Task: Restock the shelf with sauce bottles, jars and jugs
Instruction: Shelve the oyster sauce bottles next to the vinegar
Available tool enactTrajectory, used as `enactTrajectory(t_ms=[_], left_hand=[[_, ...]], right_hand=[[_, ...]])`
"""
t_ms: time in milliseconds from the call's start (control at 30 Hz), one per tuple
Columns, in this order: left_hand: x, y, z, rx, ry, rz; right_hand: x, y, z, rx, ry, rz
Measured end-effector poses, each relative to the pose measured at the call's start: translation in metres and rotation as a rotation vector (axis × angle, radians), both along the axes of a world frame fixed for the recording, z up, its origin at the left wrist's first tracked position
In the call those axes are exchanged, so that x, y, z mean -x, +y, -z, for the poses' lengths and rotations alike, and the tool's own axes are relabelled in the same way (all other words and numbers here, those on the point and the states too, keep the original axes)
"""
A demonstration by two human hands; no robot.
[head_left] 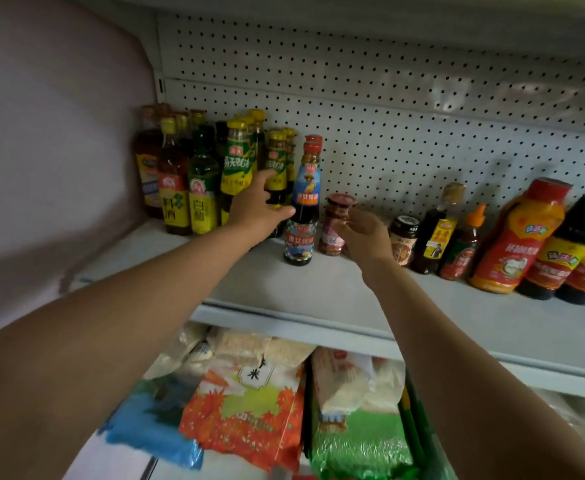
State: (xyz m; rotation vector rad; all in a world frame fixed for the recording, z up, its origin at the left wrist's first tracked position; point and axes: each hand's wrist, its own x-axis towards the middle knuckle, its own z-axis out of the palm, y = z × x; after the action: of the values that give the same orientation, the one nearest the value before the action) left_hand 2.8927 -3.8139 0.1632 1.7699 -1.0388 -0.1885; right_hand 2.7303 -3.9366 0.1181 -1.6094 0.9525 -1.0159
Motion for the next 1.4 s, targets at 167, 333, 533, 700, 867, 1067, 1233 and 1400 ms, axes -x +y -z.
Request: enactTrajectory(t_ms=[167,333,533,700,867,1067,1233,1400], left_hand=[[0.003,0.064,0.064,-0.114,0.165,-0.047],[-0.007,0.124,0.124,-0.247,0.096,-0.021],[-0.016,0.173,0.170,-0.263,-0.036,0.037],[-0.039,0.215,0.216,-0.379,-0.029,0.058],[-0.050,0.255,0.268,-0.499,0.044,0.052],[-0.045,0.305,0.322,-0.655,0.147,0.019],[-0.051,0.335,0.359,-0.742,0.256,-0.114],[-0.042,0.367,0.417,-0.782,0.416,-0.258]], right_hand=[[0.013,0.061,0.019,0.082,0.223,-0.054],[0.020,0.124,0.043,0.215,0.521,-0.129],[0.011,0.189,0.087,0.328,0.737,-0.152],[-0.006,0.232,0.126,0.326,0.896,-0.178],[-0.015,0.267,0.181,0.238,0.998,-0.246],[-0.015,0.296,0.242,0.103,1.062,-0.366],[-0.019,0.299,0.296,0.050,1.097,-0.486],[-0.019,0.306,0.378,-0.070,1.116,-0.620]])
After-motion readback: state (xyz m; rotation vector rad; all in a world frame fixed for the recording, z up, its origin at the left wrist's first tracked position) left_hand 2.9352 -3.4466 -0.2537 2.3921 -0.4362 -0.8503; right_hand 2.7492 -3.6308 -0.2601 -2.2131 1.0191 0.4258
